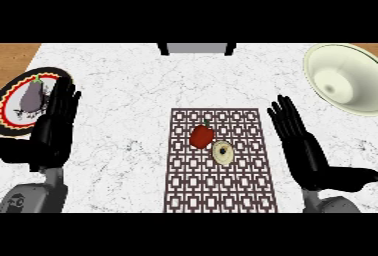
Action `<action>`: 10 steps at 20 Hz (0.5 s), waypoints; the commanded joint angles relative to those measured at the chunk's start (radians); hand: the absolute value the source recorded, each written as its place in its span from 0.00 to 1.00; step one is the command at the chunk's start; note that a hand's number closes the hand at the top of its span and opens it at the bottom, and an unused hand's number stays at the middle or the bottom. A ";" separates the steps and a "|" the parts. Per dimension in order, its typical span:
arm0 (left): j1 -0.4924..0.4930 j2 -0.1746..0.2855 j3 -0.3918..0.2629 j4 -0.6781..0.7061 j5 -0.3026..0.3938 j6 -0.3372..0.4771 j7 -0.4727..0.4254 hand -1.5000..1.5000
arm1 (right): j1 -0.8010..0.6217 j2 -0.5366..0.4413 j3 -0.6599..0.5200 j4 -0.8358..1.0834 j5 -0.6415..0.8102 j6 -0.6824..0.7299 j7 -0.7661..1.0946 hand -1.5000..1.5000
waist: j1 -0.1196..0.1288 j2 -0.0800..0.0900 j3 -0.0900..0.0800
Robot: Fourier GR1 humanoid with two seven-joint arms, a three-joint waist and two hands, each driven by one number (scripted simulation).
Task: Pick the cupcake from the placemat and place it in the bowl
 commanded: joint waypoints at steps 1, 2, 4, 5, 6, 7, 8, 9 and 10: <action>-0.015 0.016 0.021 0.015 -0.025 -0.031 0.018 0.50 | -0.076 0.053 -0.053 0.126 0.010 0.079 -0.026 1.00 | 0.005 -0.009 0.006; 0.017 0.059 0.013 -0.024 -0.054 -0.020 0.029 0.50 | -0.014 -0.017 -0.071 0.075 -0.043 0.168 -0.082 1.00 | 0.006 -0.010 0.006; -0.061 0.078 -0.029 0.012 -0.166 0.049 0.062 0.50 | -0.031 -0.069 -0.114 0.145 -0.103 0.312 -0.141 1.00 | 0.001 -0.006 0.008; -0.054 0.126 -0.018 -0.008 -0.170 0.025 0.097 0.50 | -0.033 -0.084 -0.126 0.160 -0.129 0.369 -0.156 1.00 | 0.006 -0.006 0.009; -0.048 0.149 -0.034 -0.022 -0.206 0.025 0.099 0.50 | -0.096 -0.108 -0.170 0.182 -0.172 0.408 -0.136 1.00 | 0.016 -0.005 0.010; -0.017 0.123 -0.019 0.003 -0.157 0.010 0.069 0.50 | -0.016 -0.265 -0.203 0.229 0.179 0.026 -0.113 1.00 | -0.045 -0.004 -0.008; -0.020 0.115 -0.033 0.009 -0.165 0.013 0.085 0.50 | -0.012 -0.124 -0.282 0.276 0.071 -0.078 -0.147 1.00 | -0.030 0.002 0.007; -0.024 0.143 -0.030 -0.008 -0.160 -0.010 0.124 0.50 | 0.016 -0.041 -0.278 0.293 0.026 -0.065 -0.209 0.00 | -0.007 -0.005 0.009; -0.056 0.135 -0.041 0.002 -0.173 -0.007 0.146 0.50 | 0.001 -0.012 -0.274 0.386 0.029 0.050 -0.360 0.00 | 0.005 -0.003 0.009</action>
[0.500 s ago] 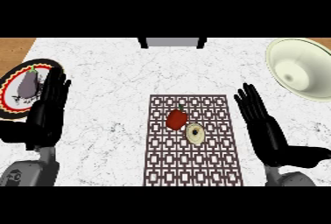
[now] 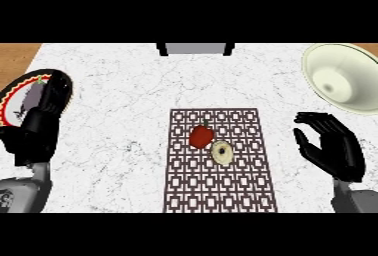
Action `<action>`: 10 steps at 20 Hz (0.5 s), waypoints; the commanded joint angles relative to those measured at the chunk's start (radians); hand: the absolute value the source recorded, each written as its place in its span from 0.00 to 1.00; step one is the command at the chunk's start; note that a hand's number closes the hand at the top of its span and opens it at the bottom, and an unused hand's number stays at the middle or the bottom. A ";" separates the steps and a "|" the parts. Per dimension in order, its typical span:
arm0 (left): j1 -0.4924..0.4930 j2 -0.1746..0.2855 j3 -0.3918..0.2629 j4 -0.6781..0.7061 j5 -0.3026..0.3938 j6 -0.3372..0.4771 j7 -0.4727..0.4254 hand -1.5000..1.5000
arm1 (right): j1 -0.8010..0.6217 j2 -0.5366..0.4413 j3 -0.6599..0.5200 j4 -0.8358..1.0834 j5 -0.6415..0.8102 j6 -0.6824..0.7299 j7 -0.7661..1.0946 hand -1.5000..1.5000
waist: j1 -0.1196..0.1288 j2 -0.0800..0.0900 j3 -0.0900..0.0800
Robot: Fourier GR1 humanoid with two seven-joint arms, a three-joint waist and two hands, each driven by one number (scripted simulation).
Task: Pick the cupcake from the placemat and place it in the bowl
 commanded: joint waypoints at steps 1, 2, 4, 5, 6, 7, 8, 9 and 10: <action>-0.028 0.008 -0.028 0.019 -0.055 0.000 0.042 0.50 | 0.052 0.082 -0.043 0.139 0.022 0.059 -0.268 0.00 | 0.007 -0.003 0.002; -0.038 0.005 -0.027 -0.007 -0.045 -0.009 0.079 0.50 | 0.071 0.040 -0.049 0.168 0.032 0.144 -0.321 0.00 | 0.008 -0.004 0.001; -0.014 -0.008 -0.051 -0.028 -0.075 0.012 0.086 0.50 | 0.094 0.011 0.004 0.138 0.145 0.127 -0.399 0.00 | 0.011 -0.006 0.001; -0.026 -0.016 -0.073 -0.078 -0.100 0.031 0.121 0.50 | 0.026 -0.032 0.004 0.100 0.165 0.098 -0.321 0.00 | 0.015 -0.008 0.001; -0.050 0.003 -0.017 0.028 -0.054 -0.014 0.052 0.50 | 0.058 -0.074 0.017 0.046 0.202 0.080 -0.300 0.00 | 0.001 -0.006 -0.001; -0.036 0.005 -0.016 0.004 -0.054 -0.013 0.065 0.50 | 0.067 -0.092 0.041 0.009 0.235 0.053 -0.245 0.00 | 0.004 -0.008 -0.001; -0.024 0.002 -0.032 -0.045 -0.076 0.005 0.098 0.50 | 0.092 -0.139 0.020 0.017 0.241 0.081 -0.256 0.00 | 0.006 -0.009 -0.001; 0.001 0.016 -0.011 -0.025 -0.048 -0.027 0.066 0.50 | 0.054 -0.140 0.057 -0.035 0.277 0.031 -0.151 0.00 | 0.010 -0.009 -0.002; -0.039 -0.012 -0.029 -0.001 -0.079 0.005 0.075 0.50 | 0.091 -0.185 0.066 -0.100 0.276 0.068 -0.113 0.00 | -0.004 -0.010 -0.002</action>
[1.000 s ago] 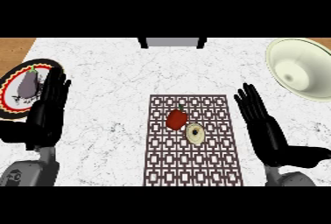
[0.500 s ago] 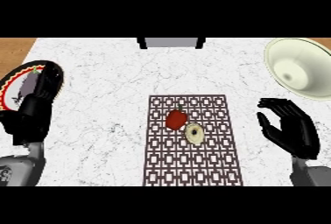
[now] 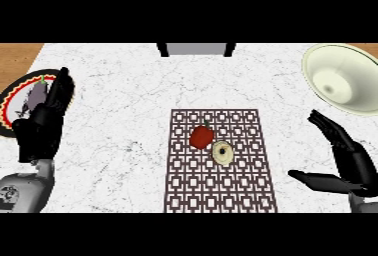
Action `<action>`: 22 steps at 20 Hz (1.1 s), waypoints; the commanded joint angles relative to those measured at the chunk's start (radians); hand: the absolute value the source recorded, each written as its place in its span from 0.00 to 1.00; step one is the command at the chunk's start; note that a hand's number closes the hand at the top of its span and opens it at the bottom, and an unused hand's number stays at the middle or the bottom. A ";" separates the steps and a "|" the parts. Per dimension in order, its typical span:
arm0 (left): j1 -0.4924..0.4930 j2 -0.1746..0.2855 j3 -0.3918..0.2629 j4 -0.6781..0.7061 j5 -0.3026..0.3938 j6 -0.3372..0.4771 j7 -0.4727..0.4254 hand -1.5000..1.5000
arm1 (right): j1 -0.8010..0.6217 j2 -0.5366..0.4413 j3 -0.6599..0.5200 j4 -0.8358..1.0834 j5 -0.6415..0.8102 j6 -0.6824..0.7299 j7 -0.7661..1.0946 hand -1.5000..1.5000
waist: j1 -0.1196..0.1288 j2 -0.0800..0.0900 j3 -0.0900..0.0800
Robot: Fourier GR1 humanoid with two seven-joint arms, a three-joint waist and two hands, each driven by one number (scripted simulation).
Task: Pick the cupcake from the placemat and place it in the bowl
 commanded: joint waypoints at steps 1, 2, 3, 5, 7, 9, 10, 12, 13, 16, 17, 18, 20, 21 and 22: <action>0.027 -0.013 -0.013 -0.007 -0.014 -0.005 -0.010 0.50 | -0.006 -0.092 0.050 -0.079 0.115 -0.026 0.128 0.00 | 0.004 -0.001 -0.001; -0.011 -0.003 -0.003 -0.007 -0.017 0.000 0.036 0.50 | 0.017 -0.105 0.081 -0.163 0.148 -0.052 0.182 0.00 | -0.005 -0.003 -0.002; -0.047 -0.006 0.010 0.043 -0.007 -0.010 0.011 0.50 | -0.054 -0.151 0.084 -0.160 0.156 -0.019 0.264 0.00 | -0.004 0.000 -0.003; -0.007 -0.034 -0.035 0.020 -0.052 0.020 -0.003 0.50 | -0.083 -0.186 0.124 -0.180 0.242 -0.045 0.350 0.00 | 0.008 -0.001 -0.003; -0.009 -0.021 -0.007 0.002 -0.020 -0.001 0.007 0.50 | -0.096 -0.210 0.159 -0.234 0.272 -0.022 0.475 0.00 | 0.009 -0.003 -0.003; -0.030 -0.030 -0.005 0.021 -0.026 0.004 0.016 0.50 | -0.161 -0.207 0.203 -0.259 0.305 0.015 0.586 0.00 | 0.013 0.000 -0.002; -0.031 -0.038 -0.018 0.019 -0.037 0.005 0.004 0.50 | -0.219 -0.179 0.233 -0.258 0.326 0.019 0.657 0.00 | 0.020 0.001 -0.002; -0.022 -0.014 0.018 0.038 -0.013 -0.025 -0.005 0.50 | -0.214 -0.188 0.266 -0.317 0.347 0.069 0.717 0.00 | 0.011 0.000 -0.002; -0.077 -0.051 -0.025 0.021 -0.052 0.012 0.053 0.50 | -0.295 -0.092 0.321 -0.281 0.380 0.045 0.784 0.00 | 0.020 0.002 -0.001; 0.025 -0.022 0.014 -0.014 -0.020 -0.037 -0.022 0.50 | -0.280 -0.099 0.329 -0.335 0.367 0.129 0.859 0.00 | 0.015 0.000 -0.001; -0.072 -0.037 -0.002 -0.036 -0.053 -0.004 0.111 0.50 | -0.336 -0.089 0.300 -0.247 0.349 0.185 0.825 0.00 | 0.015 0.002 0.000; 0.003 -0.033 0.001 -0.029 -0.039 -0.025 0.030 0.50 | -0.364 -0.058 0.352 -0.264 0.386 0.180 0.897 0.00 | 0.021 0.002 0.000; -0.002 -0.073 -0.023 -0.035 -0.082 0.010 0.034 0.50 | -0.340 -0.073 0.329 -0.349 0.370 0.235 0.959 0.00 | 0.008 0.000 0.000; 0.015 -0.028 0.031 -0.023 -0.043 -0.041 0.018 0.50 | -0.352 -0.001 0.362 -0.236 0.445 0.199 0.900 0.00 | 0.014 0.002 0.000; -0.022 -0.043 0.022 -0.004 -0.064 -0.026 0.031 0.50 | -0.369 0.015 0.370 -0.276 0.440 0.225 0.977 0.00 | 0.010 0.001 0.000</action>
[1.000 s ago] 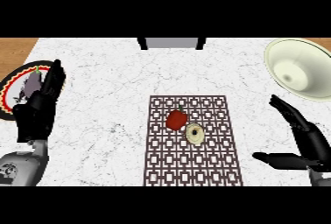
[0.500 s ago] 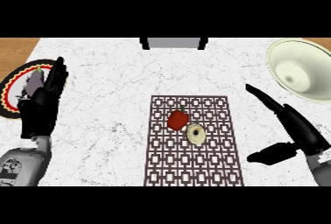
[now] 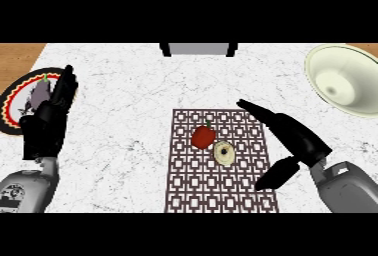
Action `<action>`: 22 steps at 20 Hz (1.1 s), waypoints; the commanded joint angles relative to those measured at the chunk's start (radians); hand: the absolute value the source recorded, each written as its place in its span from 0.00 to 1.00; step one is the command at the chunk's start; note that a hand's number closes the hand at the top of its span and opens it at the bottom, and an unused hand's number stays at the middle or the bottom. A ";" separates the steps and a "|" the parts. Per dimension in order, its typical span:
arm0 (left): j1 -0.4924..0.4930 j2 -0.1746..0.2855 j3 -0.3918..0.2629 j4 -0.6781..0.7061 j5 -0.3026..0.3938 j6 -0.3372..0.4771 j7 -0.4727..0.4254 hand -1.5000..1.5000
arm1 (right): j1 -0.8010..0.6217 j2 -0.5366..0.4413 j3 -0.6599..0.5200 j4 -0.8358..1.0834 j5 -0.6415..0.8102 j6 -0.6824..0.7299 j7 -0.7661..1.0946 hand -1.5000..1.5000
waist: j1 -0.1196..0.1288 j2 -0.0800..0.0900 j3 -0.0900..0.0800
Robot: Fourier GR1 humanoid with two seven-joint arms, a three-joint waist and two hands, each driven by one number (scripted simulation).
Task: Pick the cupcake from the placemat and place it in the bowl
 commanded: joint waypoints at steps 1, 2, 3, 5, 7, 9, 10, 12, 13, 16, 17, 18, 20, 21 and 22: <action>0.002 -0.009 0.029 0.046 0.009 -0.023 -0.052 0.50 | -0.029 0.035 0.043 -0.016 0.045 0.082 0.114 0.00 | -0.005 0.001 0.000; 0.036 -0.041 -0.016 -0.016 -0.043 0.019 -0.030 0.50 | -0.049 0.074 0.041 0.075 0.070 0.081 0.080 0.00 | 0.001 0.001 0.001; -0.009 -0.026 0.004 -0.013 -0.016 -0.009 0.016 0.50 | -0.035 0.077 0.064 0.067 0.098 0.087 0.093 0.00 | -0.002 0.001 0.001; -0.035 -0.045 0.012 0.036 -0.042 0.013 0.001 0.50 | -0.060 0.094 0.041 0.090 0.107 0.125 0.141 0.00 | -0.006 0.001 0.001; 0.014 -0.034 0.007 -0.045 -0.045 0.004 0.024 0.50 | -0.095 0.146 0.056 0.146 0.141 0.126 0.206 0.00 | 0.002 0.000 0.001; 0.044 -0.006 0.051 -0.029 -0.001 -0.053 -0.026 0.50 | -0.115 0.218 0.062 0.246 0.191 0.105 0.177 0.00 | 0.004 0.001 0.001; 0.008 -0.046 0.024 0.039 -0.045 -0.019 -0.048 0.50 | -0.022 0.207 0.090 0.233 0.241 0.058 0.107 0.00 | -0.005 0.002 0.001; -0.018 -0.059 0.044 0.067 -0.042 -0.036 -0.046 0.50 | -0.045 0.219 0.036 0.276 0.260 0.100 0.075 0.00 | -0.006 0.002 0.001; -0.003 -0.023 0.074 0.008 -0.031 -0.068 -0.023 0.50 | -0.019 0.241 0.049 0.205 0.283 0.111 0.138 0.00 | -0.006 0.000 0.001; 0.001 -0.059 0.056 -0.008 -0.070 -0.058 0.030 0.50 | -0.024 0.278 -0.005 0.298 0.320 0.129 0.056 0.00 | -0.005 0.000 0.001; -0.007 0.003 0.105 -0.050 -0.011 -0.114 0.051 0.50 | -0.106 0.308 -0.021 0.361 0.308 0.128 0.088 0.00 | 0.000 0.001 0.001; -0.054 -0.053 0.087 0.084 -0.056 -0.071 -0.035 0.50 | -0.024 0.294 -0.007 0.370 0.344 0.095 0.001 0.00 | -0.007 0.002 0.001; 0.040 -0.072 0.051 -0.094 -0.078 -0.066 0.047 0.50 | -0.079 0.359 -0.027 0.418 0.372 0.109 0.026 0.00 | -0.001 0.000 0.001; 0.046 -0.079 0.069 -0.002 -0.054 -0.082 -0.053 0.50 | -0.132 0.381 -0.040 0.518 0.385 0.090 -0.018 0.00 | 0.001 0.002 0.001; -0.017 -0.100 0.067 0.062 -0.096 -0.050 -0.037 0.50 | -0.090 0.364 -0.052 0.499 0.400 0.095 -0.055 0.00 | -0.005 0.002 0.001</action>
